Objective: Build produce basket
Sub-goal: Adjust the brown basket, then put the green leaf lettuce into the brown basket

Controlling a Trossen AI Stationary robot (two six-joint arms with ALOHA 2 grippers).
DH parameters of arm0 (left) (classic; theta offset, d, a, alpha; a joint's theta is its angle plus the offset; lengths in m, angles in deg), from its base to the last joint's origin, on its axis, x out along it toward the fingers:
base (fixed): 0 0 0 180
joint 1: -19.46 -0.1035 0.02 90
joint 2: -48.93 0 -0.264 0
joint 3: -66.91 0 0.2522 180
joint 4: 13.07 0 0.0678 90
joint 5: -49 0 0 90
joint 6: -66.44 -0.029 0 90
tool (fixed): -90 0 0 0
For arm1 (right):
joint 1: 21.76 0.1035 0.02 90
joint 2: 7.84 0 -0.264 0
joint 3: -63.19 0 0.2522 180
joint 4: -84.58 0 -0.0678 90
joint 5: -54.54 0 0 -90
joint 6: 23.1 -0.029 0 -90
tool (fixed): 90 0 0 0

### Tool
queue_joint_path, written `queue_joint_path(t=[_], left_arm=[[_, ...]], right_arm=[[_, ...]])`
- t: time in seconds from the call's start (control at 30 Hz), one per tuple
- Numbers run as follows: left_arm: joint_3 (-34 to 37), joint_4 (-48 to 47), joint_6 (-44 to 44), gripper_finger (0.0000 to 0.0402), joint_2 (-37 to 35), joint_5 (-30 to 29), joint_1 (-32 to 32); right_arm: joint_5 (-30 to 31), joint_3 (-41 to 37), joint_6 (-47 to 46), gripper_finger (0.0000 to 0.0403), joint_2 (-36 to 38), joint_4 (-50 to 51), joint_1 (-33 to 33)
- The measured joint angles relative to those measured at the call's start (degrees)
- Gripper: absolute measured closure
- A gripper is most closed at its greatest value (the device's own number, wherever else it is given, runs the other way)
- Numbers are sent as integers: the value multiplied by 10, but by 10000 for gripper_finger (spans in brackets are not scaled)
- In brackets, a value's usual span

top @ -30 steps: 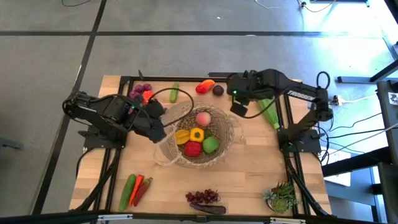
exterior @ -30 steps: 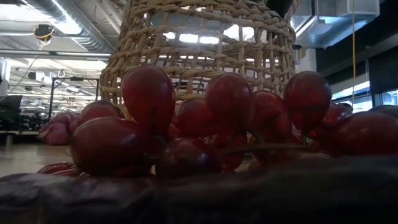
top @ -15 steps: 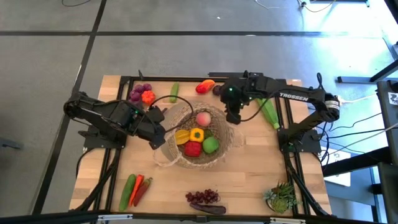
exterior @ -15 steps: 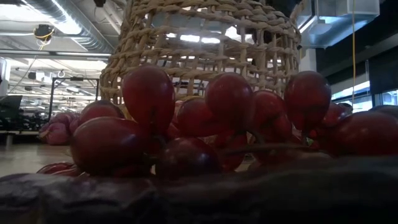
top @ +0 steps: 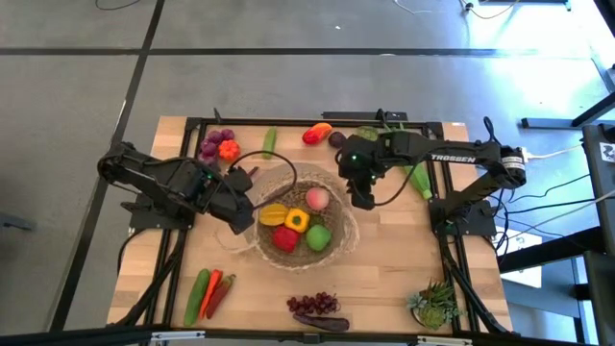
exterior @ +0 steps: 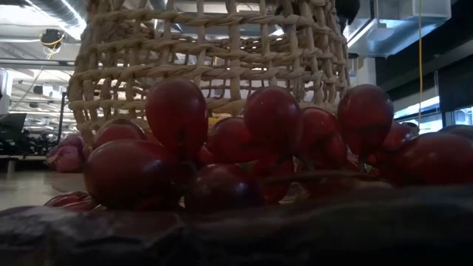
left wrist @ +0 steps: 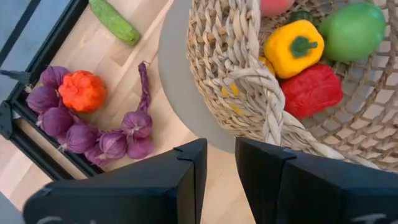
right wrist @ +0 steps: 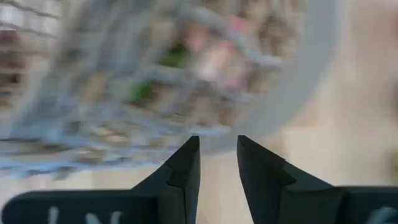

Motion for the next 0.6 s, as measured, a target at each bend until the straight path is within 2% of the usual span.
queue_joint_path(t=[0.17, 0.37, 0.6], left_arm=[[0, 0, 59, 327, 0, 36, 6], [0, -1, 142, 327, -16, 40, 47], [0, 0, 212, 327, -59, -26, 78]], right_arm=[[67, 48, -10, 302, 12, 60, 3], [80, 99, -10, 302, 59, 79, 3], [126, 116, -40, 302, 135, 79, 3]])
